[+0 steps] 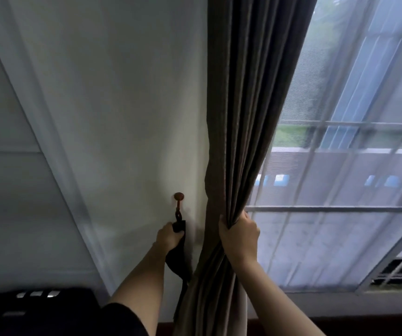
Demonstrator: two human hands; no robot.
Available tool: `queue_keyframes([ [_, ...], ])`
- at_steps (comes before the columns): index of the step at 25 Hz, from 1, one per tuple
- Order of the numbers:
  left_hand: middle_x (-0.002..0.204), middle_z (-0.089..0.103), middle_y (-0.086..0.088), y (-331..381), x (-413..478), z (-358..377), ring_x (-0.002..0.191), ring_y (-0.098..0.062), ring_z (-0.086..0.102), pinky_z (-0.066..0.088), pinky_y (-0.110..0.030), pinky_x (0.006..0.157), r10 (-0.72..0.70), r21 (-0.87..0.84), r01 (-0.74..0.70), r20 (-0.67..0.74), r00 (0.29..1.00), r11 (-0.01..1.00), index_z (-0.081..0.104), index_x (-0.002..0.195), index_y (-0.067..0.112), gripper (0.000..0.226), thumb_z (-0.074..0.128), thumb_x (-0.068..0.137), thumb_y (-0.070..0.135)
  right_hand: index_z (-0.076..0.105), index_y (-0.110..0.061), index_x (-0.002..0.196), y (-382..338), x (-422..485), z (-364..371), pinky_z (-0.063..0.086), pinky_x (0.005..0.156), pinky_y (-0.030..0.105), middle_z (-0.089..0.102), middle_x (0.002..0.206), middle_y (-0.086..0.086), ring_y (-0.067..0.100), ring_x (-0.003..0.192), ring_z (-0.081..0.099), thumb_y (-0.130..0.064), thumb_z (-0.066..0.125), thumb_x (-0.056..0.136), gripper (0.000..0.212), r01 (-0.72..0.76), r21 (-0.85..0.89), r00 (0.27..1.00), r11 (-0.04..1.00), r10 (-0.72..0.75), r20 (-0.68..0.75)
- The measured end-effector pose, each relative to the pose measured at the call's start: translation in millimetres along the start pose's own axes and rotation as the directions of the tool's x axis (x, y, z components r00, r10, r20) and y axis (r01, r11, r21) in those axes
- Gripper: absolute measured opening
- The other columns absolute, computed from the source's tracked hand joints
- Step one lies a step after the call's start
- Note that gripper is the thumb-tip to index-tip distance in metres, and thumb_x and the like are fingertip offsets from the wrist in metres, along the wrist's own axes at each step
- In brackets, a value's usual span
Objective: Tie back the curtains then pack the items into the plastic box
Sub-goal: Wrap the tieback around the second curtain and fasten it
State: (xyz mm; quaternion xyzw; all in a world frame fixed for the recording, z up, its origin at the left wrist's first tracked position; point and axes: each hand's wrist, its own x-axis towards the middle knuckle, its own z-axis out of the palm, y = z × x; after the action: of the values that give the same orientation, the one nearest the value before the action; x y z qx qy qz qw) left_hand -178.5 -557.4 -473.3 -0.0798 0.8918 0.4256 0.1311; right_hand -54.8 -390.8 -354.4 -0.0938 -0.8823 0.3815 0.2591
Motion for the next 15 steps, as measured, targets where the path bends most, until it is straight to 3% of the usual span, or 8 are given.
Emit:
queue_keyframes([
  [2, 0.114, 0.063, -0.010, 1, -15, 3, 0.102, -0.027, 0.060, 0.047, -0.033, 0.089, -0.001, -0.101, -0.002, -0.031, 1.000, 0.995, 0.054, 0.118, 0.007, 0.033, 0.057, 0.090, 0.025, 0.060, -0.005, 0.098, 2, 2, -4, 0.032, 0.068, 0.028, 0.065, 0.087, 0.013, 0.036, 0.082, 0.059, -0.019, 0.055, 0.089, 0.017, -0.013, 0.001, 1.000, 1.000, 0.013, 0.016],
  [7, 0.088, 0.070, -0.009, 11, -62, -25, 0.083, -0.024, 0.067, 0.053, -0.029, 0.072, 0.034, -0.222, -0.048, -0.066, 0.997, 0.974, 0.067, 0.083, 0.012, 0.015, 0.071, 0.081, 0.027, 0.059, -0.004, 0.095, 1, 1, -12, 0.039, 0.072, 0.033, 0.065, 0.088, 0.015, 0.038, 0.086, 0.059, -0.022, 0.054, 0.089, 0.019, -0.011, 0.012, 0.997, 1.000, 0.011, 0.073],
  [11, 0.079, 0.067, -0.005, 47, -100, -58, 0.074, -0.019, 0.064, 0.046, -0.026, 0.063, 0.148, -0.129, -0.146, 0.003, 0.989, 0.981, 0.068, 0.080, 0.011, 0.019, 0.074, 0.076, 0.029, 0.060, -0.004, 0.100, -4, -6, -19, 0.044, 0.076, 0.035, 0.066, 0.089, 0.016, 0.038, 0.088, 0.060, -0.023, 0.054, 0.088, 0.023, 0.023, 0.024, 0.990, 0.999, -0.026, 0.135],
  [15, 0.093, 0.069, -0.014, 70, -121, -81, 0.085, -0.026, 0.066, 0.049, -0.032, 0.075, 0.087, -0.115, -0.080, 0.064, 0.994, 0.990, 0.069, 0.091, 0.006, 0.031, 0.075, 0.074, 0.031, 0.059, -0.006, 0.104, -2, -12, -28, 0.046, 0.077, 0.036, 0.067, 0.089, 0.014, 0.037, 0.088, 0.061, -0.021, 0.054, 0.087, 0.023, 0.045, 0.050, 0.987, 0.998, -0.052, 0.151],
])
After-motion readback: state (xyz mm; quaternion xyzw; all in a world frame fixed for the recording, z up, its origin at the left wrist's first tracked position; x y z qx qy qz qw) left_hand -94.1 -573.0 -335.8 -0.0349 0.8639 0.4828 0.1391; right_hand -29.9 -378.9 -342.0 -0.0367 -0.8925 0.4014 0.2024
